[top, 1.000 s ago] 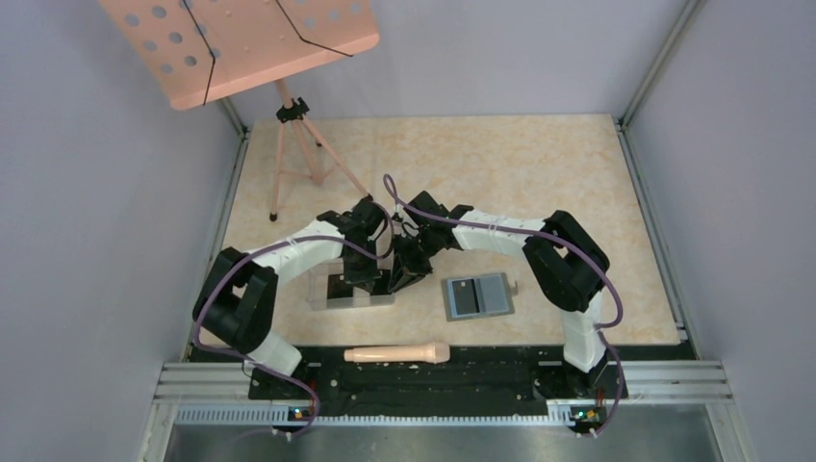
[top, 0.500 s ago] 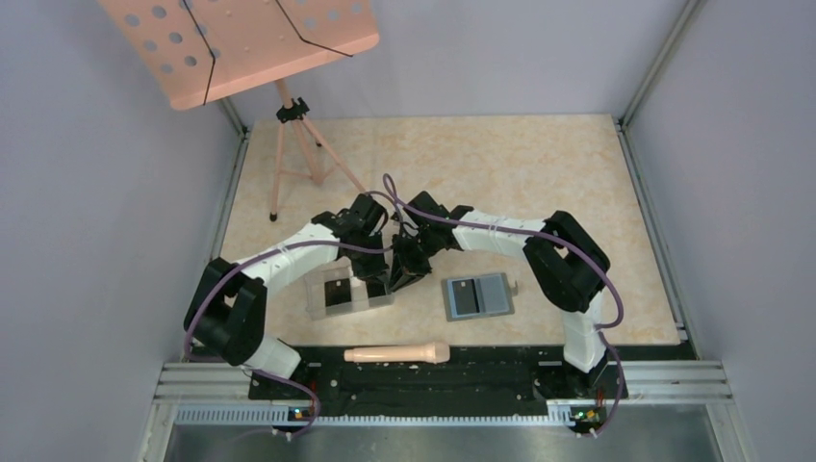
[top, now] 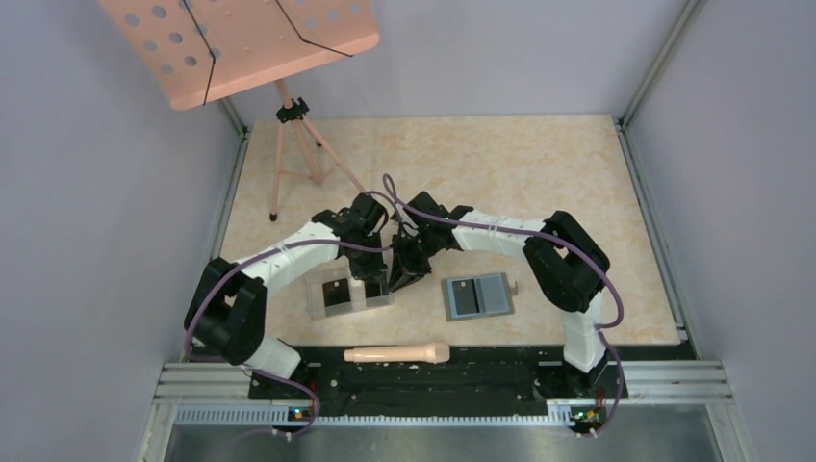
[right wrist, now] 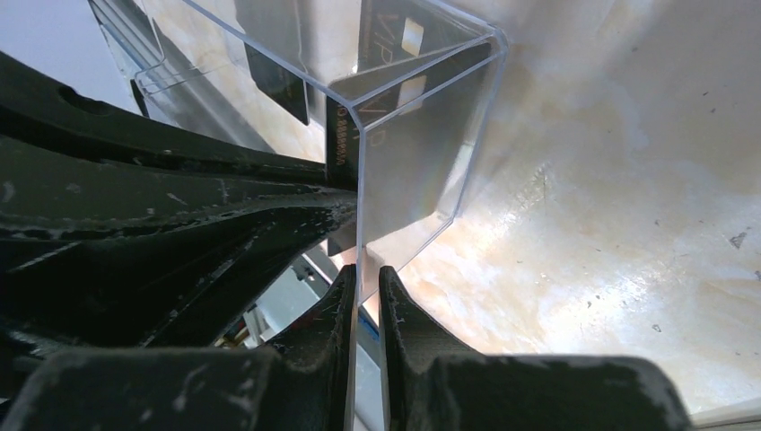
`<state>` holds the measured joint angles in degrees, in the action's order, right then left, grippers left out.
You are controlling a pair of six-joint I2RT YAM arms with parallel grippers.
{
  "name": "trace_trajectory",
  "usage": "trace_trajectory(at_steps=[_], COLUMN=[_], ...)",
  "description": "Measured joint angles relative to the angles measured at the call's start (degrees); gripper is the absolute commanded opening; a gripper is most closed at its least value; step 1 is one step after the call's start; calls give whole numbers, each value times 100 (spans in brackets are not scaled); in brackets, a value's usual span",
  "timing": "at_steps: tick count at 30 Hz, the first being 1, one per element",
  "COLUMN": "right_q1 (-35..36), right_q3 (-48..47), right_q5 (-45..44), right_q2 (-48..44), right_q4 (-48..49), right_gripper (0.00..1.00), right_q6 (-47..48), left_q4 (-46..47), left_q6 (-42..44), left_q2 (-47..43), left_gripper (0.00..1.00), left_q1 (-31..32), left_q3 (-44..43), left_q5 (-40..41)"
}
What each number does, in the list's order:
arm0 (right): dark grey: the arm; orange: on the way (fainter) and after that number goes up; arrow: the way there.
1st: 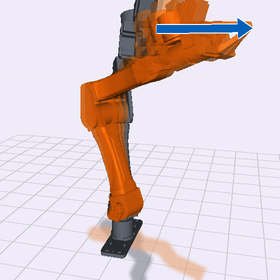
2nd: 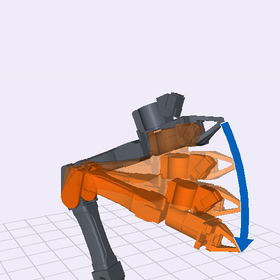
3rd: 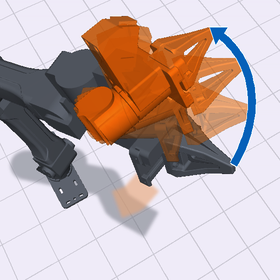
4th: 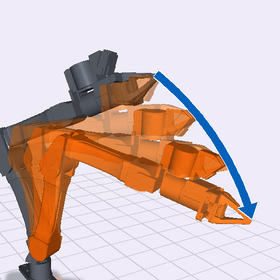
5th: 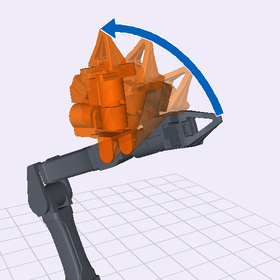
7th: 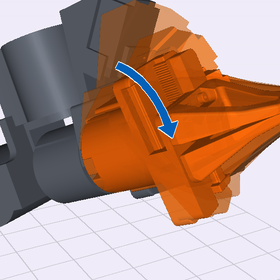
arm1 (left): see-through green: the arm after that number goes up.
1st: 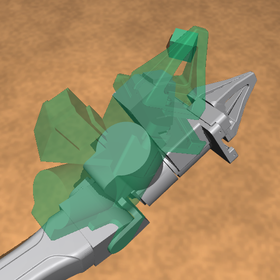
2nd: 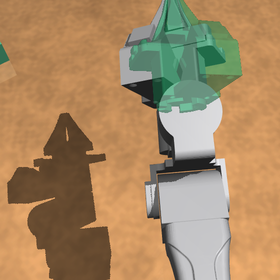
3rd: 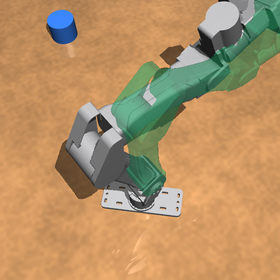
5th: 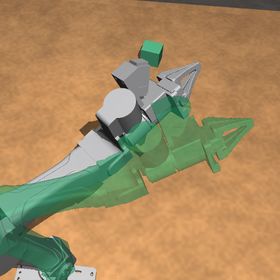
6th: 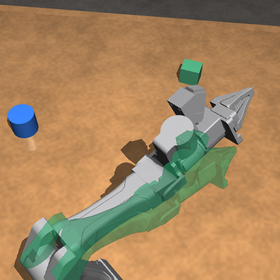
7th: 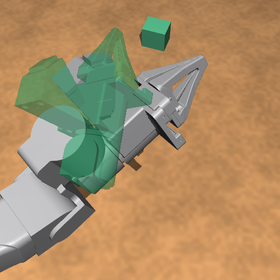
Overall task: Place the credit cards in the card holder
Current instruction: Pick up the credit card from the storage box, then insert the credit card into the card holder.
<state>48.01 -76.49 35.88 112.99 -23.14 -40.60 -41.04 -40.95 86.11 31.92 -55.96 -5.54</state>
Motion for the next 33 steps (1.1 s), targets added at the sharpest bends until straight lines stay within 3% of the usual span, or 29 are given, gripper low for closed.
trace_trajectory(at_steps=[7,19,27,33], right_q1=[0,39,-122,-1257], right_q3=[120,247,992,1810], right_q5=[28,415,452,343], right_q2=[-192,-345,-811,-1834], right_q4=[221,756,855,426], right_gripper=[19,44,51,57], right_q6=[-157,-374,-374,42], left_q4=[-660,-1003,382,1980], left_q6=[173,234,-15,-393], left_q2=[-302,-2590,-3307,-2793], left_gripper=[0,0,0,0], left_q1=[7,9,9,116], left_q3=[-387,-538,363,876], left_q5=[367,970,297,-831])
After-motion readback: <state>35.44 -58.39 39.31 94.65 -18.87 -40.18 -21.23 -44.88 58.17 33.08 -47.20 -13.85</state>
